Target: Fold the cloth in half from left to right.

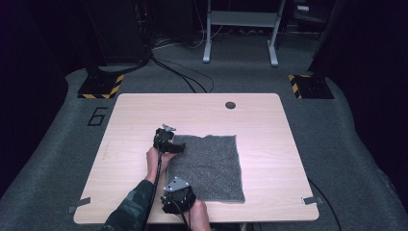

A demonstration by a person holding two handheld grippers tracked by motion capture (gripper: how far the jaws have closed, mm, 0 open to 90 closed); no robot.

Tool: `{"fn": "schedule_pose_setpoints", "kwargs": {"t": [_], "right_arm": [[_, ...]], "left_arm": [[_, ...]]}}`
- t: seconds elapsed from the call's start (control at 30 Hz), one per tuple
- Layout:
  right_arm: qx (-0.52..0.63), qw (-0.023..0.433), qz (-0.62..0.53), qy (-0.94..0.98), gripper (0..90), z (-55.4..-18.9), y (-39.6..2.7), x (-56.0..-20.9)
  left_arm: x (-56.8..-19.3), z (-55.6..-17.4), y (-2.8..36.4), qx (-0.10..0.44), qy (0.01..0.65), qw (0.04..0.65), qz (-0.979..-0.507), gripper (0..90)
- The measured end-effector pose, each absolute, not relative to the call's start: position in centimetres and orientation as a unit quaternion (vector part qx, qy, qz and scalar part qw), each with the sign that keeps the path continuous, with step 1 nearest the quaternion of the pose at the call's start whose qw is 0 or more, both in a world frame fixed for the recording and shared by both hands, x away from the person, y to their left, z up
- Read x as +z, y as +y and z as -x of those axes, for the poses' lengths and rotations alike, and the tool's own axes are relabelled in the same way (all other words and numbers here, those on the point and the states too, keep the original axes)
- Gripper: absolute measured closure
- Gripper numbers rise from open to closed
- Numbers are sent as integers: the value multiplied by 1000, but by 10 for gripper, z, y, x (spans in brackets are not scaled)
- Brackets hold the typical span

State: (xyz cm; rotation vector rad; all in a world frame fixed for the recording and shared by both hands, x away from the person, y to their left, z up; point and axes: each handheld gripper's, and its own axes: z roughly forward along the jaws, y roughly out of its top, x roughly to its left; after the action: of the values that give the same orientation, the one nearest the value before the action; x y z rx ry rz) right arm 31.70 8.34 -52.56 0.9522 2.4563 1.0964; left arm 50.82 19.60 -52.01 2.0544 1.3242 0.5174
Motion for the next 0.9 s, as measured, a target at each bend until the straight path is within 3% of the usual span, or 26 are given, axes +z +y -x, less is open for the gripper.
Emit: {"fn": "schedule_pose_setpoints", "kwargs": {"t": [0.13, 0.47, 0.77, 0.9], "right_arm": [[379, 152, -341, 847, 467, -315, 85, -527], [388, 157, -345, 840, 757, -313, 80, -528], [391, 177, -339, 837, 834, -311, 78, -529], [385, 183, -344, 836, 851, -310, 77, -529]], "left_arm": [[-522, -503, 195, 211, 498, 328, -775, 255], [-522, -498, 188, 217, 487, 346, -772, 548], [-523, -499, 188, 209, 491, 358, -767, 792], [-522, -499, 190, 204, 489, 359, -769, 836]]}}
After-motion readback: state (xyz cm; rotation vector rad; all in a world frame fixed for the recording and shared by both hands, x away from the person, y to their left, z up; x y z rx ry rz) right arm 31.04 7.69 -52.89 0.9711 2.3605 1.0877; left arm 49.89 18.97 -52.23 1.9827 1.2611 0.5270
